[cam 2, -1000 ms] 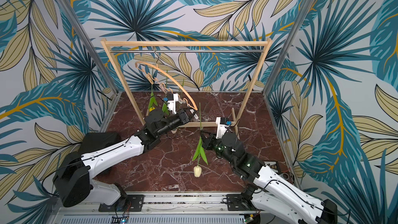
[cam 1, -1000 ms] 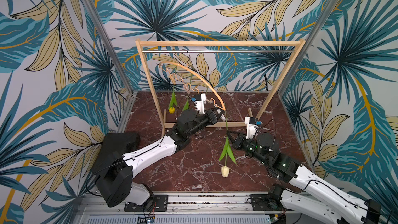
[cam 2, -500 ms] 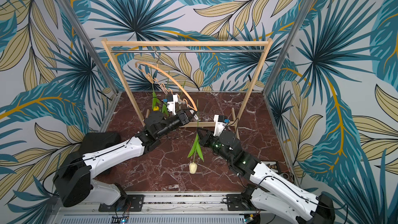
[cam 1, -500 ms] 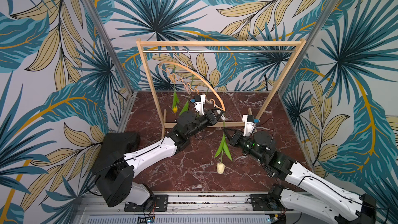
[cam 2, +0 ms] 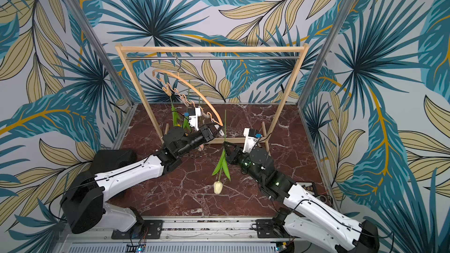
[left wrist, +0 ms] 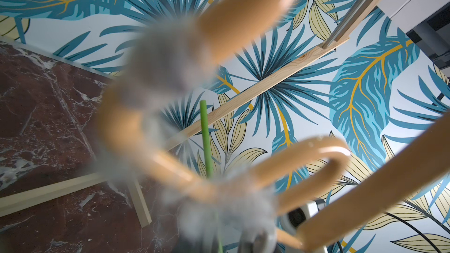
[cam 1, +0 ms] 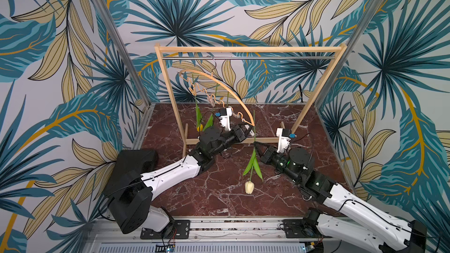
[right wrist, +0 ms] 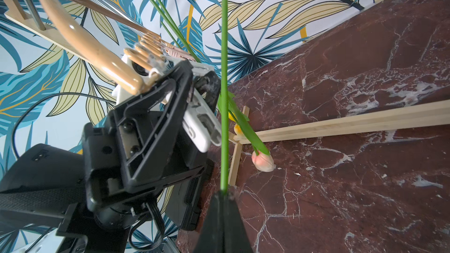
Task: Dry the flowers on a clothes hanger
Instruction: Clamp the flower onto the hanger.
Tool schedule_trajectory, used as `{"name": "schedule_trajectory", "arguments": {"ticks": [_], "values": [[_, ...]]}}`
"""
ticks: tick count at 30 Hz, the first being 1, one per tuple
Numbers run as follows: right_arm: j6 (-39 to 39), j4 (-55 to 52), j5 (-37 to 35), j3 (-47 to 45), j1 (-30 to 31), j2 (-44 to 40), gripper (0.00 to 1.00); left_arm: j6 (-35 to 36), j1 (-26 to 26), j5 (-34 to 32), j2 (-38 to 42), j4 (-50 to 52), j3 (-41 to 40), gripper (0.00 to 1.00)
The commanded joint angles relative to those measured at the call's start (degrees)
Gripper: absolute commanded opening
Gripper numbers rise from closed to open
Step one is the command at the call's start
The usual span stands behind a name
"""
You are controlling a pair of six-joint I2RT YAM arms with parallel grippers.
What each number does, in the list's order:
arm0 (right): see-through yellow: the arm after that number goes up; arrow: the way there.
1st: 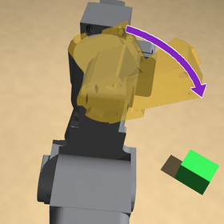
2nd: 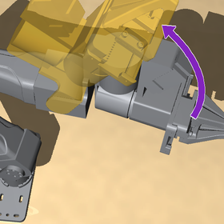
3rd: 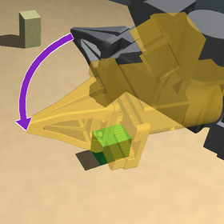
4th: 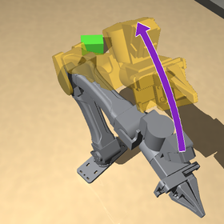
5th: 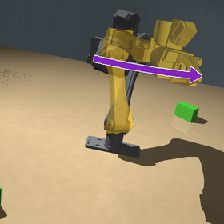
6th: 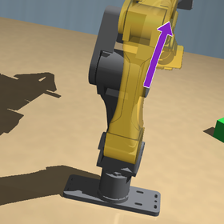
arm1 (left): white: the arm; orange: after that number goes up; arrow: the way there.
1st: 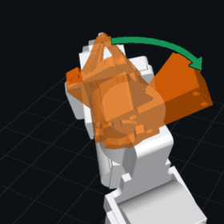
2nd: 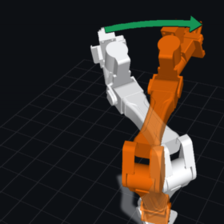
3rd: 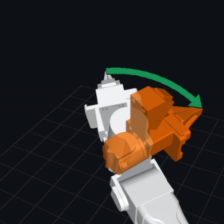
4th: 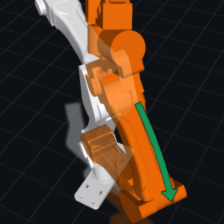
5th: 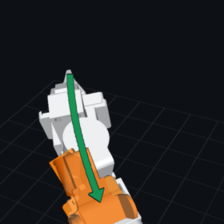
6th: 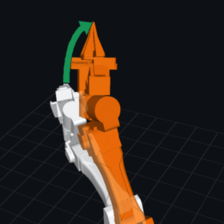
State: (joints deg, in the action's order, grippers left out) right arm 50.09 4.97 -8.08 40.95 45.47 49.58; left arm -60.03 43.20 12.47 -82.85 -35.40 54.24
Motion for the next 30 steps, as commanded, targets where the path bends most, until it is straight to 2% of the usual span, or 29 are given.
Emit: {"name": "schedule_trajectory", "arguments": {"ticks": [1, 11, 30], "values": [[-1.6, 2.3, 1.6, 1.8, 0.0, 0.8, 0.0, -1.6, 0.3, 0.4, -0.3, 0.9, -2.2, 0.06], [-3.5, 1.9, 3.6, 4.2, 0.0, 3.0, 0.0, -1.7, 0.3, 0.5, -0.4, 0.8, -2.3, 0.05], [-7.0, -0.8, 2.2, 5.9, 0.0, 3.3, 0.0, -1.8, 0.2, 1.6, -0.1, 1.0, -2.6, 0.03]]}}
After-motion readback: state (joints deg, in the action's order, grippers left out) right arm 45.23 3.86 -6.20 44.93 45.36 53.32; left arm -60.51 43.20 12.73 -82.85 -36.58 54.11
